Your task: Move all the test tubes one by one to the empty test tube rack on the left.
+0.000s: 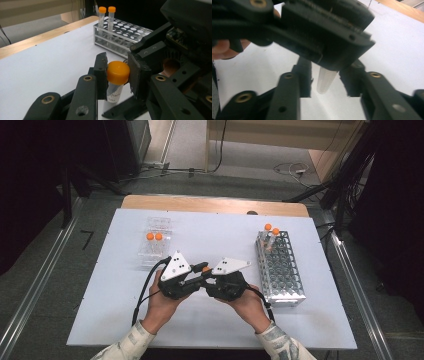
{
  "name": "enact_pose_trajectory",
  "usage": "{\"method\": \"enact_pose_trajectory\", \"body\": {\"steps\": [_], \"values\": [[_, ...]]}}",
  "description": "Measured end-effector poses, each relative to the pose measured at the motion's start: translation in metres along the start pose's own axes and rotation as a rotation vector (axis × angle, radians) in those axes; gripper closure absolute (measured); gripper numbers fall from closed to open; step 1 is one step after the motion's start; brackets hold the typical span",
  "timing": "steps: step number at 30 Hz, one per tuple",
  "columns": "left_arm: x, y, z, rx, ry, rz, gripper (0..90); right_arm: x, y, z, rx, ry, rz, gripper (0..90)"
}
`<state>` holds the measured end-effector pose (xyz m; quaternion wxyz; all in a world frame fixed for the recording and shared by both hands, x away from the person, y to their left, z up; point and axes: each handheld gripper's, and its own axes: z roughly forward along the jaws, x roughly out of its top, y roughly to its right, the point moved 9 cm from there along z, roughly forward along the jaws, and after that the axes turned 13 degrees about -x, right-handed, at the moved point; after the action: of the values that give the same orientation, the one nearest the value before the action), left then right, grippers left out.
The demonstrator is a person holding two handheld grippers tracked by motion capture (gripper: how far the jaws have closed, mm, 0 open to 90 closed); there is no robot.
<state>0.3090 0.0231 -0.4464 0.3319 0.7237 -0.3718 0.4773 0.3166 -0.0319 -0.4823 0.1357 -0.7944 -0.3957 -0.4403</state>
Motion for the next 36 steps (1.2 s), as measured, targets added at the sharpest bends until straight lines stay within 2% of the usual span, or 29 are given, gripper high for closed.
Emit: {"method": "enact_pose_trajectory", "body": {"steps": [5, 14, 23, 28, 31, 36], "values": [[0.001, -0.002, -0.002, 0.003, 0.007, -0.004, 70.3, -0.001, 0.002, 0.002, -0.004, -0.019, 0.017, 40.3], [0.007, -0.009, -0.014, 0.020, 0.027, -0.016, 70.2, -0.004, 0.013, -0.001, -0.023, -0.032, 0.048, 30.4], [0.013, -0.021, -0.030, 0.053, 0.058, -0.030, 70.2, -0.004, 0.024, -0.009, -0.042, -0.028, 0.077, 27.7], [0.018, -0.032, -0.045, 0.087, 0.089, -0.040, 70.2, -0.004, 0.027, -0.013, -0.049, -0.021, 0.078, 27.7], [0.021, -0.040, -0.054, 0.116, 0.107, -0.043, 70.2, -0.004, 0.030, -0.016, -0.052, -0.016, 0.087, 27.8], [0.025, -0.061, -0.071, 0.187, 0.127, -0.049, 70.2, -0.003, 0.032, -0.017, -0.054, -0.012, 0.087, 27.8]]}}
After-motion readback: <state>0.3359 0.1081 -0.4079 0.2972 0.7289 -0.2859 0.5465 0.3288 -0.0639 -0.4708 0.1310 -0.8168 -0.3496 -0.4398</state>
